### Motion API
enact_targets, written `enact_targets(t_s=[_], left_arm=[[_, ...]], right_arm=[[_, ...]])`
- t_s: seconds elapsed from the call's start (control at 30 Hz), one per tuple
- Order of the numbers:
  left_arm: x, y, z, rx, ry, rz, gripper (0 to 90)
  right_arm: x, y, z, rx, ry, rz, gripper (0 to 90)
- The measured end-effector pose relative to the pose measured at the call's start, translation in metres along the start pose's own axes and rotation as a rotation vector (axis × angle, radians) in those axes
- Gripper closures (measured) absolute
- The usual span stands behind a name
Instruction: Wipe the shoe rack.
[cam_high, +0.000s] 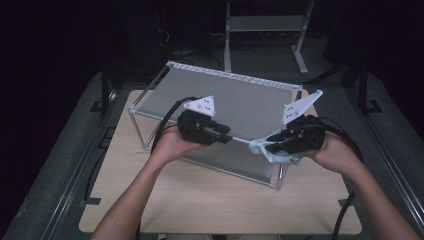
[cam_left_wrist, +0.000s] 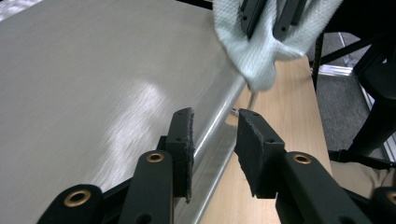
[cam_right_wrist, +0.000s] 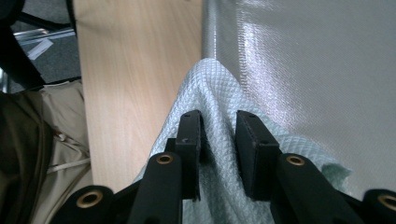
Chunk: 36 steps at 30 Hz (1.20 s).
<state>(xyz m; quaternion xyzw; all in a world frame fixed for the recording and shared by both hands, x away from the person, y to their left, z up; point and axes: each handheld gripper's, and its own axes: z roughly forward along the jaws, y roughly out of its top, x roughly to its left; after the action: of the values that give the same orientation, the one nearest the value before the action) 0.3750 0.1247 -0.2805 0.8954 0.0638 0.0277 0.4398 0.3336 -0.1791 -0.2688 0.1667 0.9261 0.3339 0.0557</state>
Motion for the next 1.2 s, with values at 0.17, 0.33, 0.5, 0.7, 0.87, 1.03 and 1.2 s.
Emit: enact_targets(t_s=[0.17,0.33,0.5,0.7,0.87,1.03,1.2], left_arm=[[0.012,-0.016,-0.011,-0.009,0.016,-0.051,66.9],[0.017,-0.014,-0.026,-0.053,0.005,-0.038,64.1],[0.03,-0.019,-0.04,-0.061,0.029,-0.054,62.8],[0.042,-0.031,-0.038,0.021,0.027,-0.08,61.6],[0.043,-0.036,-0.036,0.0,0.028,-0.112,62.0],[0.037,-0.037,-0.04,0.006,0.029,-0.116,64.7],[0.03,-0.041,-0.045,0.005,0.032,-0.12,64.7]], right_arm=[[-0.015,-0.013,-0.008,-0.037,-0.015,0.04,74.5],[-0.017,-0.013,-0.009,-0.037,0.0,0.027,74.8],[-0.018,-0.016,-0.013,-0.019,0.04,0.009,75.1],[-0.019,-0.027,-0.021,-0.03,0.081,0.009,75.4],[-0.022,-0.028,-0.022,-0.032,0.074,0.015,75.7],[-0.03,-0.029,-0.022,-0.035,0.03,0.033,76.5],[-0.035,-0.022,-0.019,-0.022,-0.02,0.044,76.6]])
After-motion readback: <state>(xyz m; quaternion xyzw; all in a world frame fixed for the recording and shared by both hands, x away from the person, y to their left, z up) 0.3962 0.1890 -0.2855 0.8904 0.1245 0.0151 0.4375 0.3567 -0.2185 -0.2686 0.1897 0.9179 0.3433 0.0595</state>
